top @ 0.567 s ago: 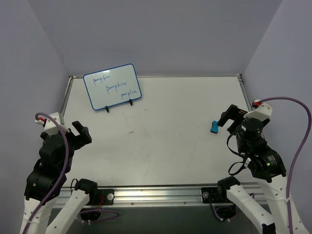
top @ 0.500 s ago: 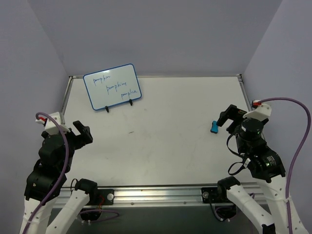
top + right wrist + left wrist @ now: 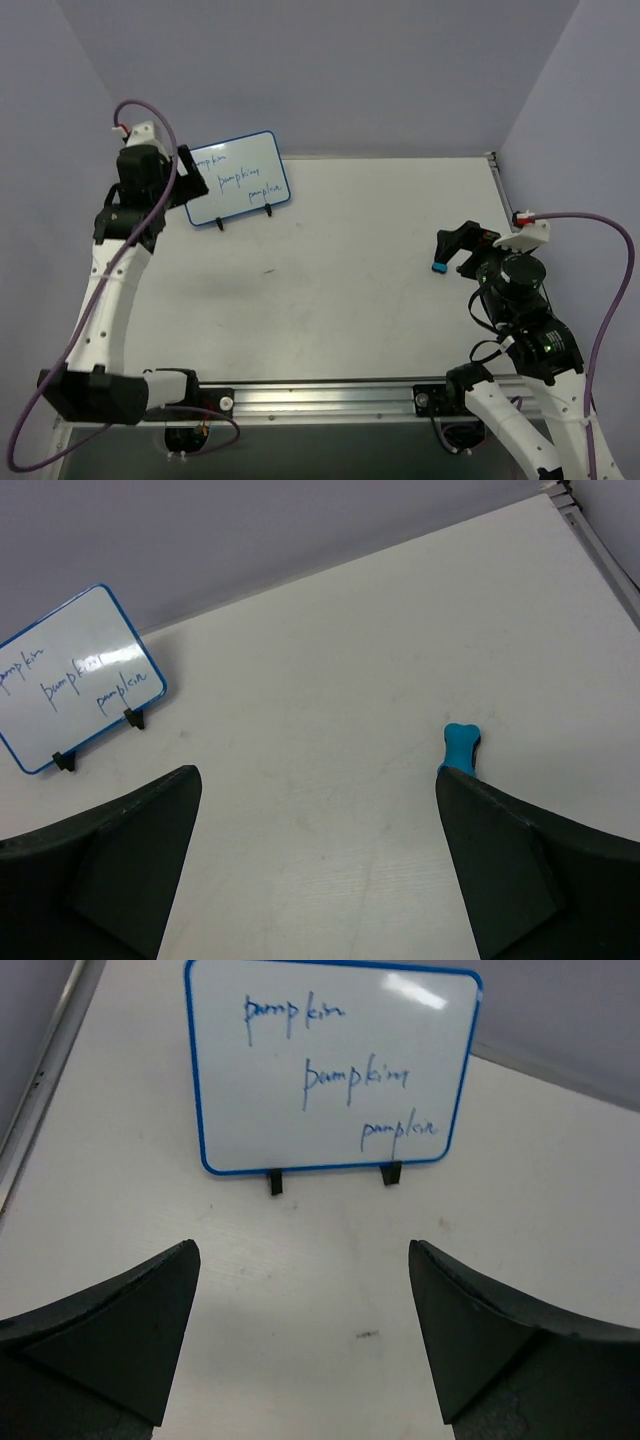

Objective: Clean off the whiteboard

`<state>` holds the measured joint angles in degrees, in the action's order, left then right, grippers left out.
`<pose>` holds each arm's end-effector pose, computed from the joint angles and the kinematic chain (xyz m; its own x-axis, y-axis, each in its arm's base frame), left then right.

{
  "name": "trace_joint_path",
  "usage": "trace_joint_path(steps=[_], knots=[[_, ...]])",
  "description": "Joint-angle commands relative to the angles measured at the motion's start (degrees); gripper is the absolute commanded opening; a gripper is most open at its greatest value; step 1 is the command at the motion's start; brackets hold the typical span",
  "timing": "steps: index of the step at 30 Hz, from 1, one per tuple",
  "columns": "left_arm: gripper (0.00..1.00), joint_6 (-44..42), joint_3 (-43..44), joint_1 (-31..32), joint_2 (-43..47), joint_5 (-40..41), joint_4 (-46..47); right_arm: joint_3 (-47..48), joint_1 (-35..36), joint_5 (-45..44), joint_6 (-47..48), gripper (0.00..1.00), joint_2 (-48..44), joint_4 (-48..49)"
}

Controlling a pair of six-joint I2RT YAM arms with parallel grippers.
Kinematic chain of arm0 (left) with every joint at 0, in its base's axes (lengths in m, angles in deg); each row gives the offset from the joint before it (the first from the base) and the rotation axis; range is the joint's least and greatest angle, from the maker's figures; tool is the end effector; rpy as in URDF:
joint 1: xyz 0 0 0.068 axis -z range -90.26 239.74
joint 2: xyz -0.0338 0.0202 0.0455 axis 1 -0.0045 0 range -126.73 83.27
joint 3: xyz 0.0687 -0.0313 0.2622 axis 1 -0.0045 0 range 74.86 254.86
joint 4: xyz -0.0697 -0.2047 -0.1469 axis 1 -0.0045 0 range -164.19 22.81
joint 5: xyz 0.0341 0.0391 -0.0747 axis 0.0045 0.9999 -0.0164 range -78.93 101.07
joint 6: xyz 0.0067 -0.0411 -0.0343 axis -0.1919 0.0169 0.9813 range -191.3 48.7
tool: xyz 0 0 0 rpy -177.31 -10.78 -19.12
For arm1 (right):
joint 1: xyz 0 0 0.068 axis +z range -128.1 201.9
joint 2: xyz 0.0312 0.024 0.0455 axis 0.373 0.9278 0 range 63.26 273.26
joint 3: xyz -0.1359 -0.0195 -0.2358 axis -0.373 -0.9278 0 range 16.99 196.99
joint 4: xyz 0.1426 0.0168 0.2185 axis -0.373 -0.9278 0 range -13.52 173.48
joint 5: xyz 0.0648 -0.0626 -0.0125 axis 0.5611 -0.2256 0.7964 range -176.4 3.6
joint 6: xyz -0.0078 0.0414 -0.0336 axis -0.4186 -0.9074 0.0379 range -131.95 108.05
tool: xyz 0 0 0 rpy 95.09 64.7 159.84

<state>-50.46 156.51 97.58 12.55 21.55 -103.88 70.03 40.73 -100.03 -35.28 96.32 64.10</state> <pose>0.2587 -0.0292 0.4206 -0.3923 -0.2991 -0.8699 -0.1795 0.9524 -0.2465 0.1135 0.0298 0.3988 -0.0269 0.3976 -0.9172 -0.0872 0.9131 0.3984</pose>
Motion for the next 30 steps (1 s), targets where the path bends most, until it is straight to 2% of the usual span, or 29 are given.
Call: trace_joint_path(steps=[1, 3, 7, 13, 15, 19, 22, 24, 30], knots=[[0.94, 2.2, 6.1, -9.7, -8.3, -9.8, 9.9, -0.3, 0.4, 5.0, 0.6, 1.00, 1.1, 3.9], [0.94, 0.9, 8.4, -14.0, -15.0, -13.3, 13.5, -1.0, 0.3, 8.2, 0.0, 1.00, 1.0, 4.8], [0.94, -5.3, 5.9, -17.4, -23.9, -23.4, 30.7, -2.8, 0.4, 13.0, -1.5, 1.00, 0.6, 7.7], [0.94, -1.9, 10.5, -23.5, -37.6, -45.3, 42.1, -2.4, 0.5, 18.9, 0.1, 1.00, 1.5, 6.5], [0.94, -4.7, 12.7, -24.4, -41.2, -51.3, 40.7, -1.8, 0.5, 20.0, 2.0, 1.00, 1.9, 5.0], [0.94, -14.2, 14.7, -24.8, -44.2, -48.5, 31.3, -1.2, 0.5, 20.2, 3.0, 1.00, 1.5, 4.9], [0.94, -15.4, 13.7, -25.8, -46.3, -48.7, 31.8, -1.7, 0.6, 20.5, 2.7, 1.00, 1.3, 6.6], [0.94, -14.9, 15.1, -25.9, -49.6, -52.9, 31.5, -1.7, 0.5, 21.4, 2.7, 1.00, 2.1, 7.5], [0.94, -17.1, 24.8, -26.0, -58.8, -60.8, 24.4, -0.4, 0.5, 22.3, 4.4, 1.00, 5.2, 7.7]])
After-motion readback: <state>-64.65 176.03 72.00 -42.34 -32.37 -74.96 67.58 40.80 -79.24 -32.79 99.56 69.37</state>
